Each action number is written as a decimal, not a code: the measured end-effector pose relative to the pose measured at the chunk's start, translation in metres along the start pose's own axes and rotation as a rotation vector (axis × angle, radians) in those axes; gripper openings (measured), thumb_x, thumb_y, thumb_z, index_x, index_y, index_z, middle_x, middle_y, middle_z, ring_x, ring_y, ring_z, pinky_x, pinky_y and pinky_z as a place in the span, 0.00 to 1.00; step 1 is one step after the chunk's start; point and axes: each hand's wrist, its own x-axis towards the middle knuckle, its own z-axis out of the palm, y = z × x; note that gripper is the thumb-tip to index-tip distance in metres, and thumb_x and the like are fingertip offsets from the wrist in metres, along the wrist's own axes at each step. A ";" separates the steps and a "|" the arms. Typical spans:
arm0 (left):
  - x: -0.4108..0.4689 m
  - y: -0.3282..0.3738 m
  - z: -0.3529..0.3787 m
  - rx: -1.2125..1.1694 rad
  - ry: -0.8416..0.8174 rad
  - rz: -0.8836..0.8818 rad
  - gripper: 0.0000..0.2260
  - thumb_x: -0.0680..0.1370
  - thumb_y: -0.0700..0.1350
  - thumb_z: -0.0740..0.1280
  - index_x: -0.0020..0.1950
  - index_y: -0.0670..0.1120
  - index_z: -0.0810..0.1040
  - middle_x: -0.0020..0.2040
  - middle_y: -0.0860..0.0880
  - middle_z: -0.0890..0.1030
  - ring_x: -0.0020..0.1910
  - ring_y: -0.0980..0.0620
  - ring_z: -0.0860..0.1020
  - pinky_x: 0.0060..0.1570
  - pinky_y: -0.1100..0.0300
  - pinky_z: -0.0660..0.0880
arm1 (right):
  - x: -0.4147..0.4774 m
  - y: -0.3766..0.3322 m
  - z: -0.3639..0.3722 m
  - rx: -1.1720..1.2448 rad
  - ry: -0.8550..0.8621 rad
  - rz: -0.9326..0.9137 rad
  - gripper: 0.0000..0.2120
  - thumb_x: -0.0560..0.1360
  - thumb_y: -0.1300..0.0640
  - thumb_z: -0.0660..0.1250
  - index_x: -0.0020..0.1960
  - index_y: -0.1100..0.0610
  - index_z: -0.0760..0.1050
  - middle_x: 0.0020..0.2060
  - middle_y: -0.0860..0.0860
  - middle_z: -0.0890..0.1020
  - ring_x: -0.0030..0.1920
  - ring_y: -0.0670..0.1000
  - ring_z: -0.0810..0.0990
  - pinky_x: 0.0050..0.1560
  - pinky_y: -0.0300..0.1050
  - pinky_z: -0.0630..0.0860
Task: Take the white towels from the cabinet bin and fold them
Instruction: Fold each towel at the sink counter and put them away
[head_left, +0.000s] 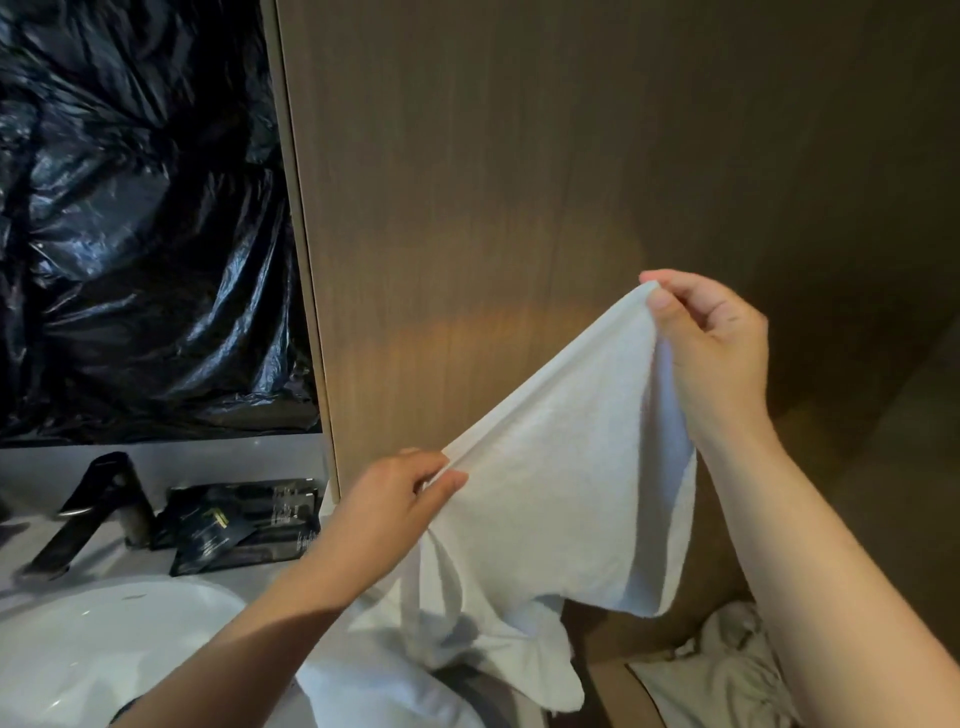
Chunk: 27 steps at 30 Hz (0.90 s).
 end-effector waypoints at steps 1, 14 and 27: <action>0.005 -0.002 0.000 0.033 -0.008 -0.017 0.15 0.80 0.53 0.61 0.43 0.44 0.80 0.38 0.48 0.79 0.40 0.55 0.74 0.41 0.63 0.69 | 0.006 0.001 -0.002 -0.019 0.015 -0.005 0.07 0.80 0.53 0.64 0.54 0.46 0.80 0.49 0.38 0.82 0.52 0.37 0.79 0.55 0.38 0.79; 0.036 -0.033 -0.049 0.095 0.077 -0.143 0.15 0.78 0.50 0.67 0.31 0.52 0.75 0.26 0.54 0.72 0.29 0.54 0.71 0.30 0.60 0.65 | 0.043 0.021 -0.034 0.068 0.204 0.086 0.09 0.79 0.55 0.66 0.57 0.53 0.82 0.49 0.44 0.83 0.52 0.43 0.81 0.61 0.49 0.78; 0.088 0.011 -0.102 -0.255 0.647 -0.157 0.06 0.75 0.47 0.71 0.51 0.51 0.81 0.41 0.55 0.80 0.40 0.62 0.76 0.38 0.71 0.68 | 0.065 0.026 -0.052 0.108 0.375 0.123 0.08 0.79 0.57 0.66 0.57 0.54 0.80 0.46 0.41 0.79 0.49 0.40 0.78 0.59 0.42 0.74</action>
